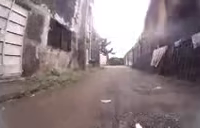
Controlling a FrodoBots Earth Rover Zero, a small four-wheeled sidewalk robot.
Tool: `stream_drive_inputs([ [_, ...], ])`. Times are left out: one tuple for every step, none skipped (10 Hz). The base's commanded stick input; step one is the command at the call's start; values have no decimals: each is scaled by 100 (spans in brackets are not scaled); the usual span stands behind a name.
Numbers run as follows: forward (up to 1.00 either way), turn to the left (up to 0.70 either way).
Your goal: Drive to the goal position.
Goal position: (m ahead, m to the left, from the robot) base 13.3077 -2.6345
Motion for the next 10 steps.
stream_drive_inputs([
  [70,-23],
  [70,0],
  [70,0],
  [70,0],
  [70,0],
  [70,0],
  [70,0],
  [70,0],
  [70,0],
  [70,0],
])
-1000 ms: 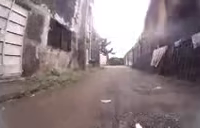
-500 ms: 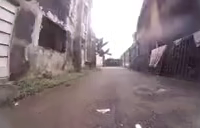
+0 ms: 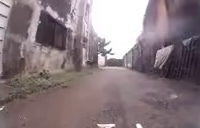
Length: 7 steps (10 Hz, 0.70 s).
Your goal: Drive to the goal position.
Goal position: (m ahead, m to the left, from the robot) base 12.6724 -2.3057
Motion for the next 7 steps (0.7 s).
stream_drive_inputs([
  [70,0],
  [70,0],
  [70,0],
  [70,0],
  [70,0],
  [70,0],
  [70,0],
])
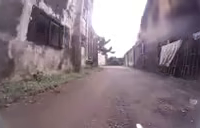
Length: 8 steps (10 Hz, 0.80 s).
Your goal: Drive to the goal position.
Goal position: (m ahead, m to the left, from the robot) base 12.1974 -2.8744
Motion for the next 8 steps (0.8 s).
stream_drive_inputs([
  [70,0],
  [70,0],
  [70,0],
  [70,-35],
  [70,-35],
  [70,-29],
  [70,0],
  [70,0],
])
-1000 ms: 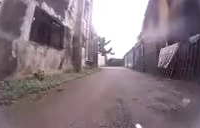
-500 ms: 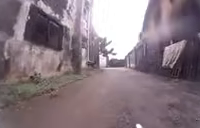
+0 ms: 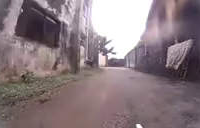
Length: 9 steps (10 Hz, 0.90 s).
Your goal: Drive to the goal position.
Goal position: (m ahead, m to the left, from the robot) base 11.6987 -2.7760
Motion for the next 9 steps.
stream_drive_inputs([
  [70,0],
  [70,0],
  [70,0],
  [70,0],
  [70,-8],
  [70,-35],
  [70,-35],
  [70,-35],
  [70,-35],
])
